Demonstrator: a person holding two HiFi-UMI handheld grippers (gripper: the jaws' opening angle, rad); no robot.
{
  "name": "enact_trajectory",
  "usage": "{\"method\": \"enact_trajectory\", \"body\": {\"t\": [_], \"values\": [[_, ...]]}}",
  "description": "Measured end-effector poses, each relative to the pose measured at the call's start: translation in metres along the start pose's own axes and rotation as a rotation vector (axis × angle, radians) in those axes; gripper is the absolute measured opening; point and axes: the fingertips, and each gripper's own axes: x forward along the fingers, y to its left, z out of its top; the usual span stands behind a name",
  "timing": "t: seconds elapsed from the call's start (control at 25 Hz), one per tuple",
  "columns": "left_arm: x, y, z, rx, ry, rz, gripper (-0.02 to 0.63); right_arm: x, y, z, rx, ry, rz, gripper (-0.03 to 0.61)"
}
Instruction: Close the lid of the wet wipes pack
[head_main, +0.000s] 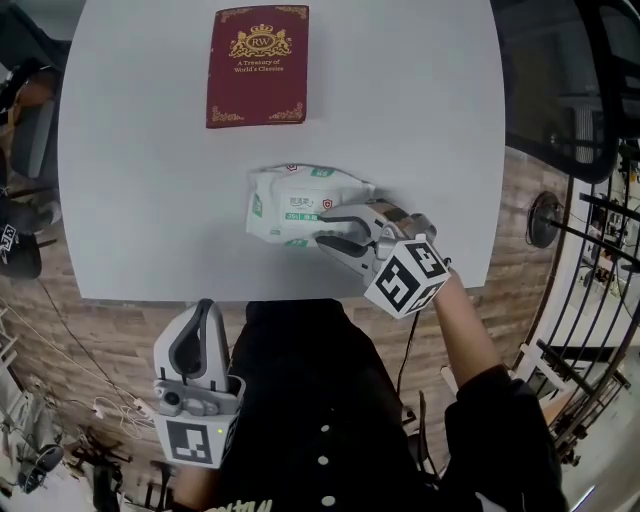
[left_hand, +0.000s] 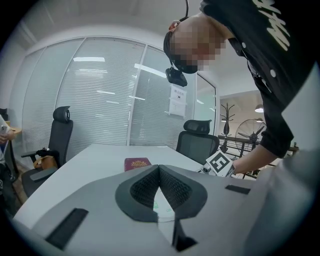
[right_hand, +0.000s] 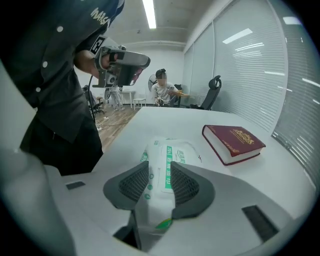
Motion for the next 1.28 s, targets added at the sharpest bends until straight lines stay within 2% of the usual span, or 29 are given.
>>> {"method": "enact_trajectory", "body": {"t": [0.2, 0.36, 0.44, 0.76, 0.96, 1.04, 1.12, 1.28], "values": [[-0.002, -0.001, -0.002, -0.003, 0.003, 0.008, 0.015, 0.006, -0.003, 0.002, 0.138, -0.027, 0.043, 0.137], [-0.002, 0.001, -0.003, -0.006, 0.006, 0.01, 0.015, 0.007, -0.014, 0.004, 0.227, -0.031, 0.037, 0.059], [-0.002, 0.001, -0.004, -0.006, 0.011, 0.01, 0.015, 0.008, -0.017, 0.004, 0.25, -0.026, 0.036, 0.048], [0.004, 0.006, -0.006, 0.003, 0.008, 0.005, 0.015, 0.015, -0.018, 0.001, 0.208, 0.052, 0.0, 0.028], [0.005, 0.008, -0.012, -0.013, 0.032, 0.003, 0.015, 0.02, -0.017, -0.002, 0.121, 0.14, -0.047, 0.028], [0.008, 0.009, -0.008, 0.002, 0.017, 0.0, 0.015, 0.021, -0.016, -0.003, 0.095, 0.164, -0.053, 0.028], [0.011, 0.009, -0.003, 0.021, -0.003, -0.004, 0.015, 0.021, -0.016, -0.003, 0.096, 0.168, -0.053, 0.028], [0.01, 0.008, -0.008, -0.008, 0.026, -0.004, 0.015, 0.02, -0.015, -0.003, 0.103, 0.165, -0.057, 0.028]]}}
